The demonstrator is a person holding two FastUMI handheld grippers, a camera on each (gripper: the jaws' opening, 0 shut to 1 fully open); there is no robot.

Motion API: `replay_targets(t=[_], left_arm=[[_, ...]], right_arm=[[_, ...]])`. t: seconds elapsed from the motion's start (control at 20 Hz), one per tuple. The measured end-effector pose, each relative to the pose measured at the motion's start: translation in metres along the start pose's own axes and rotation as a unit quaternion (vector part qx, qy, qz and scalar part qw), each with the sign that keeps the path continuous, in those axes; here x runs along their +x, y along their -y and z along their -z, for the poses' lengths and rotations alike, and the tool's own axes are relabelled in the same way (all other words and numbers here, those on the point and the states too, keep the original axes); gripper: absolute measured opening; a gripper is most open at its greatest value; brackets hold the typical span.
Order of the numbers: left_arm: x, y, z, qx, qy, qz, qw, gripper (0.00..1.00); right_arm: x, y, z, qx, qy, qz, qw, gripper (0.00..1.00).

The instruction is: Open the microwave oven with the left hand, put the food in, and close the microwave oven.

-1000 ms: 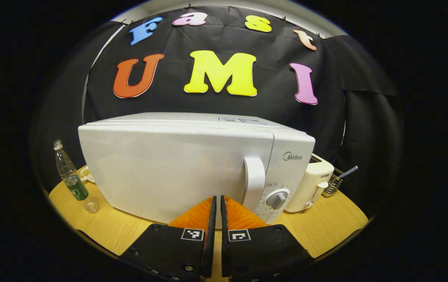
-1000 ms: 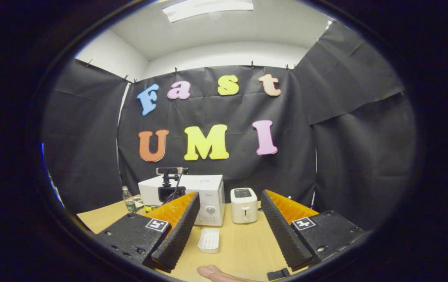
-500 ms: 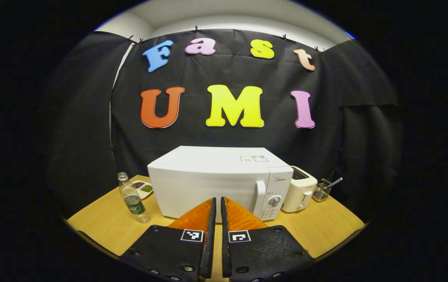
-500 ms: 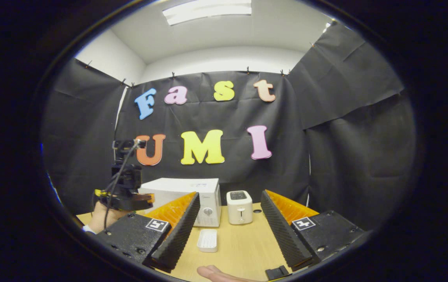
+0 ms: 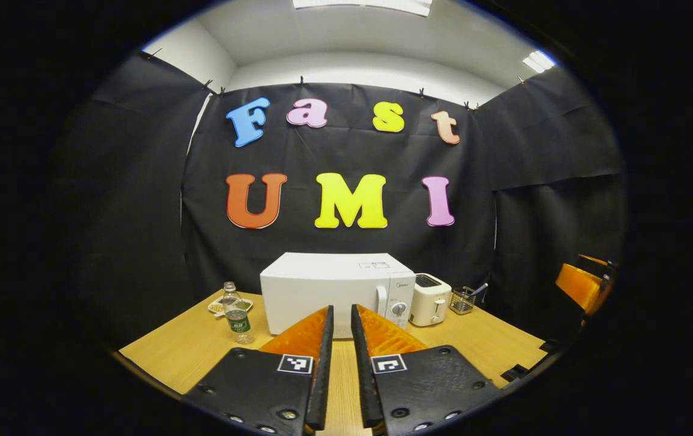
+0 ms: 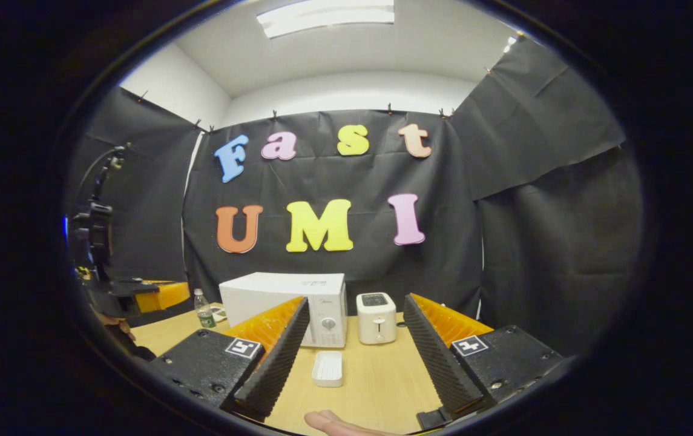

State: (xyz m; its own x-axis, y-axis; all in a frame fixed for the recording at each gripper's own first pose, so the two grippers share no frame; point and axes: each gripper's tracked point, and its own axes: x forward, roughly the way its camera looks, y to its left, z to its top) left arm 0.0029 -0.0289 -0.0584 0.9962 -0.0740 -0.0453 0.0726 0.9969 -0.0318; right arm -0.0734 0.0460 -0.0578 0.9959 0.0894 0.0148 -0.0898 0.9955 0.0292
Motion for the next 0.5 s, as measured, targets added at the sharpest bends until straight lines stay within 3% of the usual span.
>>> replay_targets(t=[0.05, 0.15, 0.2, 0.25, 0.3, 0.35, 0.5], left_arm=[[-0.011, -0.007, 0.003, 0.002, 0.002, -0.016, 1.0, 0.29], [-0.027, -0.011, 0.011, 0.005, 0.002, -0.029, 1.0, 0.96], [-0.033, -0.014, 0.014, 0.004, 0.002, -0.034, 0.999, 0.93], [-0.037, -0.016, 0.016, -0.001, 0.001, -0.038, 0.999, 0.82], [-0.04, -0.018, 0.016, -0.005, 0.003, -0.041, 0.999, 0.92], [-0.041, -0.021, 0.018, -0.007, 0.004, -0.045, 0.999, 0.93], [-0.043, -0.032, 0.014, -0.01, 0.008, -0.059, 0.998, 0.93]], right_arm=[[-0.001, -0.002, -0.001, -0.002, 0.002, -0.001, 1.0, 0.99], [-0.006, -0.003, -0.004, -0.001, 0.008, -0.001, 1.0, 0.99], [-0.008, -0.003, -0.004, 0.0, 0.01, 0.001, 1.0, 0.99], [-0.008, -0.003, -0.004, 0.0, 0.01, 0.001, 1.0, 0.99], [-0.009, -0.003, -0.003, 0.0, 0.01, 0.001, 1.0, 0.99], [-0.01, -0.004, -0.003, 0.0, 0.009, 0.0, 1.0, 0.88], [-0.014, -0.003, -0.004, 0.003, 0.01, 0.0, 1.0, 0.88]])
